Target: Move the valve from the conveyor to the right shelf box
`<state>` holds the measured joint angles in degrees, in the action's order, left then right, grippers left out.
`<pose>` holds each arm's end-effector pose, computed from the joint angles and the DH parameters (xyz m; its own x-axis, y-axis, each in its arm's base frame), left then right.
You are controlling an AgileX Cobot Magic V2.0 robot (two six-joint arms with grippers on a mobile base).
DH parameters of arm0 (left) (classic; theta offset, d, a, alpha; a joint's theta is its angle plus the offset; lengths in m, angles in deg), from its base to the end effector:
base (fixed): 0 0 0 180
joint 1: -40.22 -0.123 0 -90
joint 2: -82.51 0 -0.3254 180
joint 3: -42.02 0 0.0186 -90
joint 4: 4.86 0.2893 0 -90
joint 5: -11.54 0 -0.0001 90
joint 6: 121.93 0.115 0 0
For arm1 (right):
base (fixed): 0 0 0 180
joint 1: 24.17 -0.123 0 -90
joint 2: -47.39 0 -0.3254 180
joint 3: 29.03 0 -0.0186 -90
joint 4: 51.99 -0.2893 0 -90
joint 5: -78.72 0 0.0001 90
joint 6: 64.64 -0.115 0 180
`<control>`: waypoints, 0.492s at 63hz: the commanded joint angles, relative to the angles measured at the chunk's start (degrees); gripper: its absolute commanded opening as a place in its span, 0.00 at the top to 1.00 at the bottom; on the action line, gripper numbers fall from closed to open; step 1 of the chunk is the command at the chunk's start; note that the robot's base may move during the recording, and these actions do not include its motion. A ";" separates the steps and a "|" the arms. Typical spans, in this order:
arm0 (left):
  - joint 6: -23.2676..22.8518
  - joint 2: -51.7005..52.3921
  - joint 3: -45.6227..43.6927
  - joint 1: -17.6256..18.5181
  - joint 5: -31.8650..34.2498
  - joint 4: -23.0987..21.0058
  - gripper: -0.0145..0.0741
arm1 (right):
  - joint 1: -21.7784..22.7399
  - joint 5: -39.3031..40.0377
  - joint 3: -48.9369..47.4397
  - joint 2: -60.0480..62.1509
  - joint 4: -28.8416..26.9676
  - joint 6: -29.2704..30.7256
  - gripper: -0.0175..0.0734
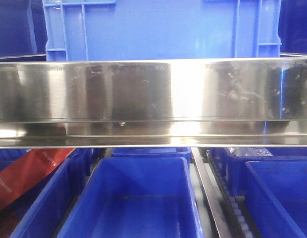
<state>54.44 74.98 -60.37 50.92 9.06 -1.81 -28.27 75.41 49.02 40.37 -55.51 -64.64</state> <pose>0.0777 -0.0144 0.2134 0.0390 -0.0177 -0.9991 0.1838 0.9829 -0.0103 0.0784 0.0060 0.2093 0.0237 0.0631 -0.9977 -0.0766 0.9952 0.0612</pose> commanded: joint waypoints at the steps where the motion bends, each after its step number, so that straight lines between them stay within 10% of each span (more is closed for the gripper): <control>1: 0.36 0.71 0.58 -0.31 1.84 -0.27 0.96 | 0.35 0.88 0.13 0.21 0.62 0.00 0.99; 31: 0.36 0.71 0.58 -0.41 3.05 -0.27 0.96 | 0.35 0.88 0.13 0.21 0.62 0.00 0.99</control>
<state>54.68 75.39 -59.71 50.60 10.66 -1.81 -28.27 75.29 49.04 40.37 -55.51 -64.64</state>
